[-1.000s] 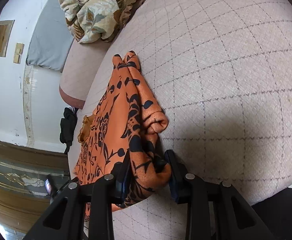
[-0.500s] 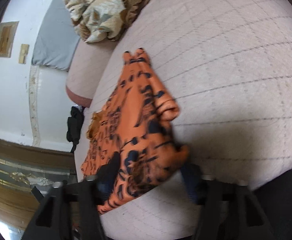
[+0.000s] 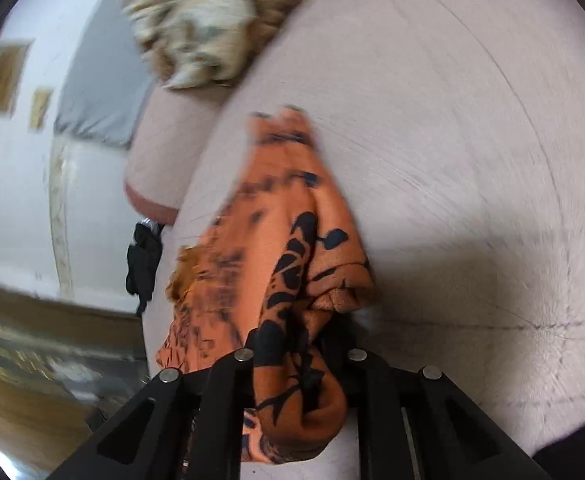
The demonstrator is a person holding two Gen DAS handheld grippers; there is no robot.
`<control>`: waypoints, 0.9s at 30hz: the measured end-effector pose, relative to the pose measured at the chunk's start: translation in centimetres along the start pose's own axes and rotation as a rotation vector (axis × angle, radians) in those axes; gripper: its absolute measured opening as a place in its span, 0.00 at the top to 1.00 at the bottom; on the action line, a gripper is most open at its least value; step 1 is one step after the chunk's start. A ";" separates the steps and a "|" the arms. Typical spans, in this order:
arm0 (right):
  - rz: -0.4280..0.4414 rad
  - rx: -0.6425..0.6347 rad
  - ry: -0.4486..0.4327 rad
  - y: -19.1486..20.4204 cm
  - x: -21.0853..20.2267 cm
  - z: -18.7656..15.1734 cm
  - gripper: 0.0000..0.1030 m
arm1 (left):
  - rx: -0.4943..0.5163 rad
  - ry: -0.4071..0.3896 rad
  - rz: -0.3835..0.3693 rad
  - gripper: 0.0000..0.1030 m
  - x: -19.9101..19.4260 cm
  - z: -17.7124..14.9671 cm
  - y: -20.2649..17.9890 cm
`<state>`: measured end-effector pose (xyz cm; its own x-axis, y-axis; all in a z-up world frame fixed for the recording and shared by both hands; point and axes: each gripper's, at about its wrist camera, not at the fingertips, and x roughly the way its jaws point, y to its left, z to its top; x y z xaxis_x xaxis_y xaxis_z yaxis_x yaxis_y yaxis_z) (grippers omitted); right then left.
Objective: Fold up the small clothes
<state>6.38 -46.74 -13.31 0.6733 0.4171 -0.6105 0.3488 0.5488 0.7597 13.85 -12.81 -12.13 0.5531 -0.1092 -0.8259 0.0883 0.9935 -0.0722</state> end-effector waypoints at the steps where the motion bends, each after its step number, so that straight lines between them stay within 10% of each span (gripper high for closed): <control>1: -0.005 -0.074 -0.026 2.4 -0.8 0.0 0.86 | -0.028 -0.036 -0.009 0.09 -1.6 0.2 0.8; 7: -0.006 -0.580 -0.102 19.4 -2.0 -5.3 0.86 | -0.226 -0.190 -0.020 0.09 -8.3 -0.5 8.0; 12: 0.009 -0.802 0.047 27.3 4.7 -14.1 0.75 | -0.433 -0.262 0.023 0.09 -12.1 -4.2 16.2; 15: 0.083 -0.793 0.296 27.0 12.6 -18.6 0.12 | -0.537 -0.240 0.030 0.09 -12.0 -6.6 19.9; 17: 0.039 -0.725 0.408 24.9 16.4 -20.3 0.12 | -0.584 -0.191 0.013 0.09 -11.2 -7.8 21.3; 21: 0.135 -0.658 0.352 24.1 13.3 -19.4 0.12 | -0.594 -0.207 -0.080 0.09 -11.4 -8.8 21.2; 27: 0.132 -0.579 0.171 21.2 6.2 -15.0 0.12 | -0.498 -0.109 -0.424 0.09 -8.1 -5.6 15.3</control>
<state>8.15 -21.61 -4.32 0.5560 0.5921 -0.5833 -0.1728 0.7688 0.6157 6.06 3.42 -9.67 0.6379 -0.4712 -0.6091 -0.0615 0.7572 -0.6502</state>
